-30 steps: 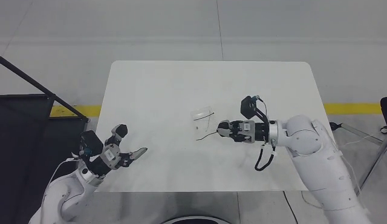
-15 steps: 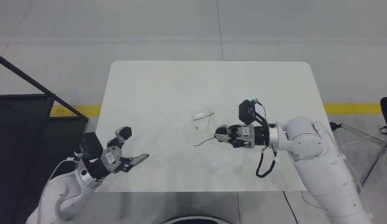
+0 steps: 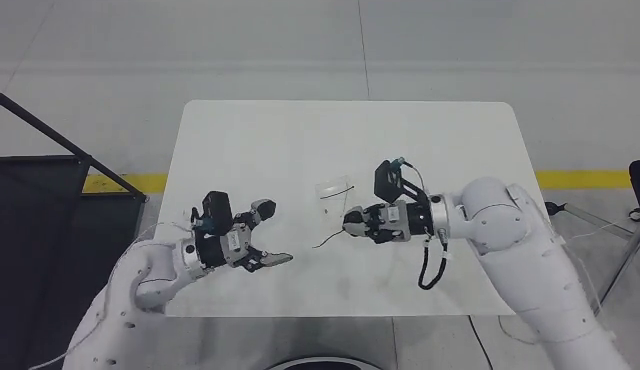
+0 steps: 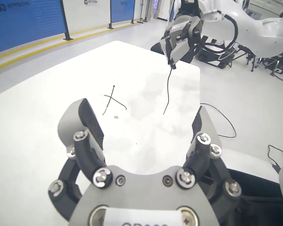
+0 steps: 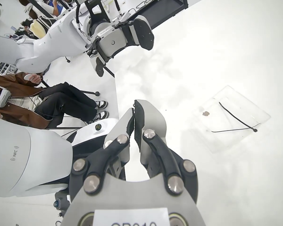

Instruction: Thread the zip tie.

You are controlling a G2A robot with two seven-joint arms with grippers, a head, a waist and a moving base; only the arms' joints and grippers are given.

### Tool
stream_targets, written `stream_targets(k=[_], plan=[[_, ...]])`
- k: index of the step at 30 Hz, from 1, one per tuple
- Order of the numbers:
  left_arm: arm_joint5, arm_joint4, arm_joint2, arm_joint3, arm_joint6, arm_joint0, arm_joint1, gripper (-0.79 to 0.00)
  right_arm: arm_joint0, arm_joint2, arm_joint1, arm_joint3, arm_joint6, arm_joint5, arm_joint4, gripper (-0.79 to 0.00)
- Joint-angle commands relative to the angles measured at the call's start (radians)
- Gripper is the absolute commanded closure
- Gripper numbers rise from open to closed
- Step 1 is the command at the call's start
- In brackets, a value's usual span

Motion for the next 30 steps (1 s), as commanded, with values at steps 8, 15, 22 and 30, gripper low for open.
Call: stream_targets(k=[8,15,22,30], plan=[[0.000,-0.107,0.055,0.035,-0.082,-0.066,0.035,-0.785,0.044,-0.039,0.000,0.023,0.005,0.005,0.014,0.000],[0.015,-0.094,0.079,0.018,-0.084,-0.060,0.033,-0.785,0.034,-0.052,-0.001,-0.009,-0.021,0.014,-0.025,0.000],[0.028,-0.074,0.139,0.044,-0.080,-0.099,0.026,-0.785,0.038,-0.078,-0.005,-0.051,-0.064,0.067,-0.095,0.000],[0.024,-0.081,0.181,0.083,-0.048,-0.136,0.019,-0.379,0.052,-0.096,-0.007,-0.049,-0.068,0.077,-0.101,0.000]])
